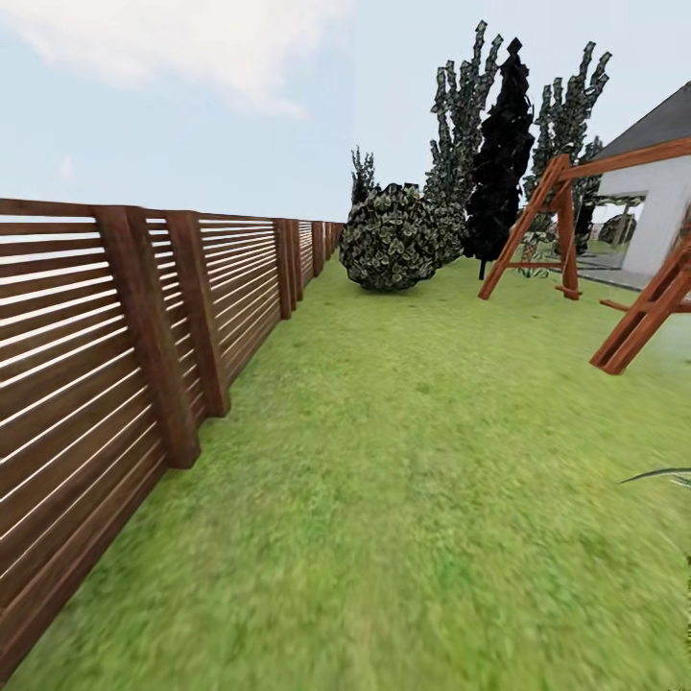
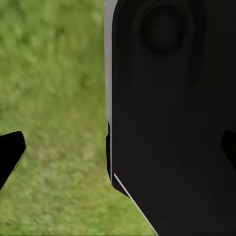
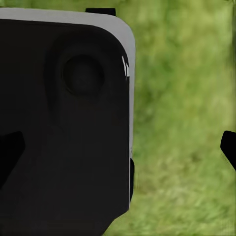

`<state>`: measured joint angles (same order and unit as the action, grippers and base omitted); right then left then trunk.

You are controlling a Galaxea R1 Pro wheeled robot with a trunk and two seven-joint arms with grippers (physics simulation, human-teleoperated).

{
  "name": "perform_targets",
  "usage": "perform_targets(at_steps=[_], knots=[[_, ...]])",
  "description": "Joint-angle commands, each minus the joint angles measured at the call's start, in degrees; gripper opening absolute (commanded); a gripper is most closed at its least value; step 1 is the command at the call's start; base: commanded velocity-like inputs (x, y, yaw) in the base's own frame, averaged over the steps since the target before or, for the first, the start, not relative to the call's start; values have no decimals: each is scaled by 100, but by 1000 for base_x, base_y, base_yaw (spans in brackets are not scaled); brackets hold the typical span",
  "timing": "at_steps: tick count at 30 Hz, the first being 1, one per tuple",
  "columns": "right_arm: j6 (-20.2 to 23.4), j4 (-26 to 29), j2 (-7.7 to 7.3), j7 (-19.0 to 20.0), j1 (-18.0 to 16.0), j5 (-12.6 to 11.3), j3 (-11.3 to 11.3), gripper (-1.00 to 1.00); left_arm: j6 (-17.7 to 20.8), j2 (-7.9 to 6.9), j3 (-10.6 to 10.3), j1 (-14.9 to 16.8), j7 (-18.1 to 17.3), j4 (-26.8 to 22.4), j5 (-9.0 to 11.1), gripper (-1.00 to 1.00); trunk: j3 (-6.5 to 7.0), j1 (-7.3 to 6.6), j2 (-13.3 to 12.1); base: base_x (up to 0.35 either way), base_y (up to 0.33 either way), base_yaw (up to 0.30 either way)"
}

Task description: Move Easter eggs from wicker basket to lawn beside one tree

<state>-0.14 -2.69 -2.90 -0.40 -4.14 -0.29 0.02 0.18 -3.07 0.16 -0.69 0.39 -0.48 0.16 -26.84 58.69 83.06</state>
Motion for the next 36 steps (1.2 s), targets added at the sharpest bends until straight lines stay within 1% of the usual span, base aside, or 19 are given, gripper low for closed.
perform_targets(at_steps=[1,6,23,36], knots=[[-3,-13,0,-4,-8,-6,-1,100,1,0,1,-1,3,-5,2,100,-4,3,2,330,0,-259],[3,-13,0,-4,-8,7,4,100,-1,0,1,-1,2,-5,2,100,-4,3,2,330,0,-105],[7,-13,0,-4,-8,24,10,100,1,0,1,-1,2,-5,2,100,-4,3,2,330,0,-5],[5,-13,-7,-4,-8,18,7,100,-1,0,1,-1,4,-5,2,100,-4,3,2,330,0,-227]])
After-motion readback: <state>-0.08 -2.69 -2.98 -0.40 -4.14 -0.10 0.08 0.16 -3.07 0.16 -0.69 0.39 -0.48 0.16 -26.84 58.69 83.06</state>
